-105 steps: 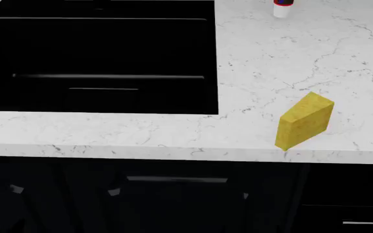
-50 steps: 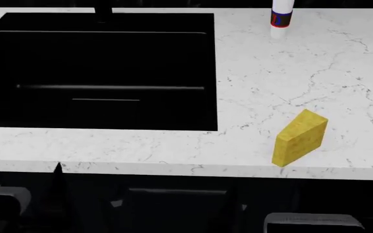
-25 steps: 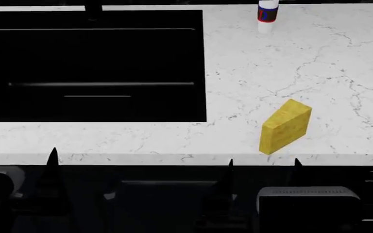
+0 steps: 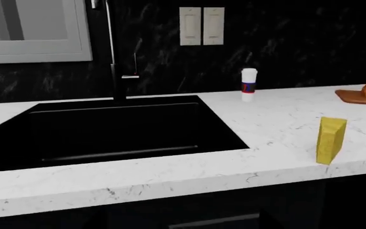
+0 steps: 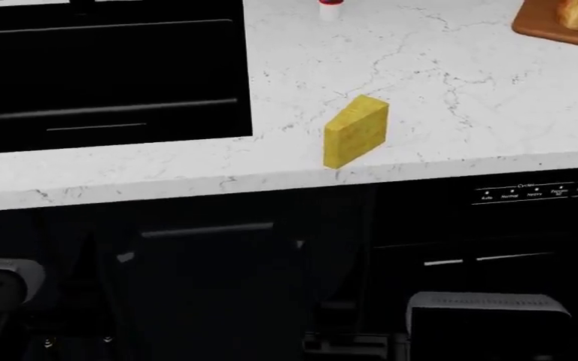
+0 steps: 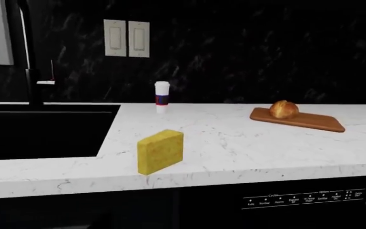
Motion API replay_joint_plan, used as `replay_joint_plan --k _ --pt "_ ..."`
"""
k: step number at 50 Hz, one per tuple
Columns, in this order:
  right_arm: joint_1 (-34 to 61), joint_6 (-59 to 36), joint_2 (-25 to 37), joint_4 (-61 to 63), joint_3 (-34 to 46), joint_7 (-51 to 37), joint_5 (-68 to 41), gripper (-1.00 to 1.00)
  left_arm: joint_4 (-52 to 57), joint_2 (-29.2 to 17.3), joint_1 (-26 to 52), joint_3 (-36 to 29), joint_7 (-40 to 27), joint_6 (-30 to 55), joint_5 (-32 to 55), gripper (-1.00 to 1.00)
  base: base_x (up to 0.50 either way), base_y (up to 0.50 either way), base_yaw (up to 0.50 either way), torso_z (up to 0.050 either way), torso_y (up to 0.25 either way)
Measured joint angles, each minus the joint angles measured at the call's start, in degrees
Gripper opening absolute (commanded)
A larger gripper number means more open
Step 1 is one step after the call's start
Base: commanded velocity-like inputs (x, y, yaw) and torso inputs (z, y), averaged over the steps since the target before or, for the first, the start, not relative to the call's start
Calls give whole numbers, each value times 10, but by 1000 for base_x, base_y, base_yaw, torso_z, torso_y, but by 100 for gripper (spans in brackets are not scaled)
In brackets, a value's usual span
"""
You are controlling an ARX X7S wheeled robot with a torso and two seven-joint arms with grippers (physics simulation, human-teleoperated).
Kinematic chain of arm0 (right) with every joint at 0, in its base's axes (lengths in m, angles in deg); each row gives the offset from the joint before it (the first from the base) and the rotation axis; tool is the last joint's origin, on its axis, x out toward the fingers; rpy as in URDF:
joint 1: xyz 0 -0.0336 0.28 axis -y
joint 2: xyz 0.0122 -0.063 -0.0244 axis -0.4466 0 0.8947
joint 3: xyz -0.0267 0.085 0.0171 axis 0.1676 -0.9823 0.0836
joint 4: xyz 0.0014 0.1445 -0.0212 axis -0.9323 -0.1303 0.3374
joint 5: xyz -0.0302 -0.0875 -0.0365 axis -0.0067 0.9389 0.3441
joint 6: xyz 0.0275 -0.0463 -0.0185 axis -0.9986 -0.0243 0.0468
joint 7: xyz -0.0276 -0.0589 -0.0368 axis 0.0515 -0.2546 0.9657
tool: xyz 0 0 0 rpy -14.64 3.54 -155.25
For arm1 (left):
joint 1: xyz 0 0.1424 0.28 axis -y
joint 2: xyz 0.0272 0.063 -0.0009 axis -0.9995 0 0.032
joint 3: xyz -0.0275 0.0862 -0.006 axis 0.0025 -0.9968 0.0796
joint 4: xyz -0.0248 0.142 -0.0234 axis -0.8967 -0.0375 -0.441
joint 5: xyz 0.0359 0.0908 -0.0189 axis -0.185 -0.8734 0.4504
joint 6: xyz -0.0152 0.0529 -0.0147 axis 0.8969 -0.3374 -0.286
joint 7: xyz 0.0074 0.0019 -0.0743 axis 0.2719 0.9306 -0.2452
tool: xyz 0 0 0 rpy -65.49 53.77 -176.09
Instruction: Pick up the wedge of cheese and place it on the slice of bread to prepare a simple cheese on bread dish.
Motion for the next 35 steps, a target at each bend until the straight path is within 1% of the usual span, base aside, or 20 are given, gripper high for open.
replay_joint_plan --k 4,13,17,35 --pt "1 -4 2 2 3 -5 2 100 1 -2 0 -1 -1 0 1 100 8 46 0 0 0" --pt "6 -12 7 5 9 -18 9 100 1 -5 0 -7 -3 -1 3 100 330 445 0 0 0" --pt "6 -14 7 7 8 -21 7 100 2 -8 -1 -9 -4 -2 2 100 404 261 0 0 0" --pt "7 -22 9 6 -11 -39 -3 100 3 -15 -2 -19 -9 -5 2 100 477 -54 0 0 0"
